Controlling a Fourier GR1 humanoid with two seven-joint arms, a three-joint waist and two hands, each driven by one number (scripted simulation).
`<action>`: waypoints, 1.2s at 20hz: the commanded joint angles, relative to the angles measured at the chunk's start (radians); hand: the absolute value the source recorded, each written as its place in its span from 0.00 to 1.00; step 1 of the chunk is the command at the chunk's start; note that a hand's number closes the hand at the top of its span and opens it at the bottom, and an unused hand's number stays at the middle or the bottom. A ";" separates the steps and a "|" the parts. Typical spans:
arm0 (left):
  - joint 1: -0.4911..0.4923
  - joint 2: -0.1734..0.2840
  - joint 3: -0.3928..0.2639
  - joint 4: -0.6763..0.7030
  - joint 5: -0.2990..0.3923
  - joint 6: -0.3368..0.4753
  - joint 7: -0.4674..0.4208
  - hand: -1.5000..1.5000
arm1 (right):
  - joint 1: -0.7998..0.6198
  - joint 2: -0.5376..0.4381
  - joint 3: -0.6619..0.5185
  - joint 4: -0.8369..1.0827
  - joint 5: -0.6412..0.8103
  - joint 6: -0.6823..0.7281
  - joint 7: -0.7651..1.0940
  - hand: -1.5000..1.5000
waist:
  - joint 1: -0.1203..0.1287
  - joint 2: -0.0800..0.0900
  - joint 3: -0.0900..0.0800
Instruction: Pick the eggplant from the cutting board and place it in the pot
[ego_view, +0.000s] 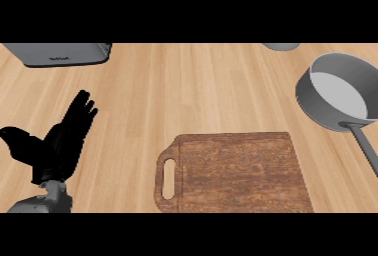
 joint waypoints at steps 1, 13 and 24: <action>-0.033 -0.017 -0.015 -0.010 -0.004 0.009 0.019 0.50 | -0.032 -0.010 -0.176 -0.145 -0.127 0.073 0.038 1.00 | 0.029 0.005 0.000; -0.037 -0.008 -0.029 0.031 -0.001 -0.066 -0.017 0.50 | -0.390 -0.188 -0.057 0.178 -0.210 0.115 0.197 1.00 | 0.090 0.020 0.001; -0.078 -0.073 -0.054 0.069 -0.058 -0.009 -0.048 0.50 | -0.621 -0.147 0.271 0.550 -0.015 0.051 0.032 1.00 | 0.094 0.022 0.001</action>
